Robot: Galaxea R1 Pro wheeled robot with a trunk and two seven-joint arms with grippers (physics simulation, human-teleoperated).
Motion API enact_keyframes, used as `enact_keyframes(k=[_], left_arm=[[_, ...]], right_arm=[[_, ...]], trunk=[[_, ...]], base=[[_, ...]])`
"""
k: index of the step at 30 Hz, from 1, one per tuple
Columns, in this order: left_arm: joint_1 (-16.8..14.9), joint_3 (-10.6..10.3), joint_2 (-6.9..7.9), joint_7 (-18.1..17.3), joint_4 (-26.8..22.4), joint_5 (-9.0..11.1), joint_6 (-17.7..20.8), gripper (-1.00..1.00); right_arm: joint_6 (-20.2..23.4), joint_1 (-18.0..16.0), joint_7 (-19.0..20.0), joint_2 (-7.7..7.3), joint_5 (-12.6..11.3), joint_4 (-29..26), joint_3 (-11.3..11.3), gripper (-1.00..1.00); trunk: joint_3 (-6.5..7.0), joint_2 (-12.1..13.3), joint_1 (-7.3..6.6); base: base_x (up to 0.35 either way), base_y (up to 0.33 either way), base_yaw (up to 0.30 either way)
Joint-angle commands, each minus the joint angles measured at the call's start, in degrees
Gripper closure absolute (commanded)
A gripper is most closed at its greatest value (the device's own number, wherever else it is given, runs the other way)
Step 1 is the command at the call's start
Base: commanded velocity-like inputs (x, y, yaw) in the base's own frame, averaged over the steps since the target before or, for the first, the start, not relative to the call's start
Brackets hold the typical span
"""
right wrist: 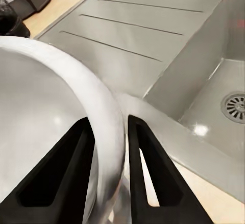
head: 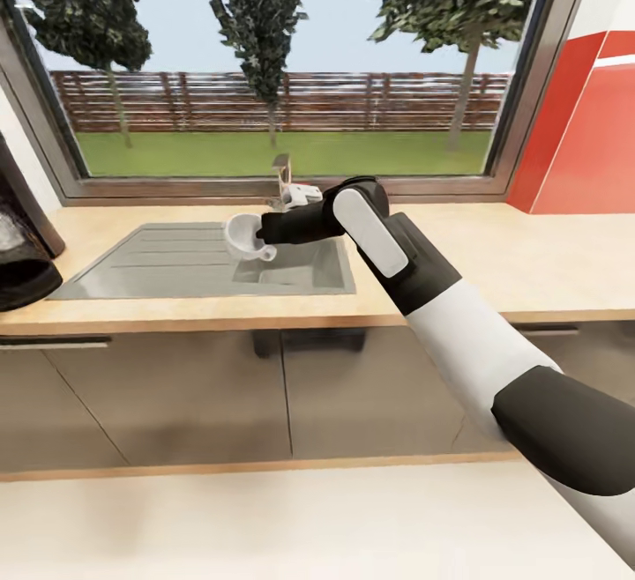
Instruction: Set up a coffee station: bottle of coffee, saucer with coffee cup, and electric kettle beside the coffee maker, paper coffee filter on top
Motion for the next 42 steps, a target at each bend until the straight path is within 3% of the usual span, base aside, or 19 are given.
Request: enact_keyframes(k=[1,9,13,42], left_arm=[[-0.05,-0.22,0.01,-0.21,0.04,0.45,0.40,-1.00],[-0.05,-0.22,0.01,-0.21,0.04,0.45,0.40,-1.00],[-0.04,-0.22,0.01,-0.21,0.04,0.45,0.40,-1.00],[-0.05,-0.22,0.01,-0.21,0.04,0.46,0.39,-1.00]], right_arm=[[0.10,-0.05,-0.62,-0.02,-0.57,-0.05,0.05,1.00],[0.09,0.01,-0.61,-0.02,-0.78,-0.05,0.06,1.00],[0.09,0.01,-0.61,-0.02,-2.81,-0.06,0.06,1.00],[0.09,0.02,-0.61,-0.02,-3.12,-0.07,0.07,1.00]], trunk=[[-0.05,-0.03,-0.01],[-0.05,-0.03,-0.01],[-0.05,-0.03,-0.01],[-0.05,-0.03,-0.01]], base=[[-0.097,0.010,0.267],[-0.282,0.002,0.226],[-0.231,0.000,0.130],[-0.008,0.000,0.267]])
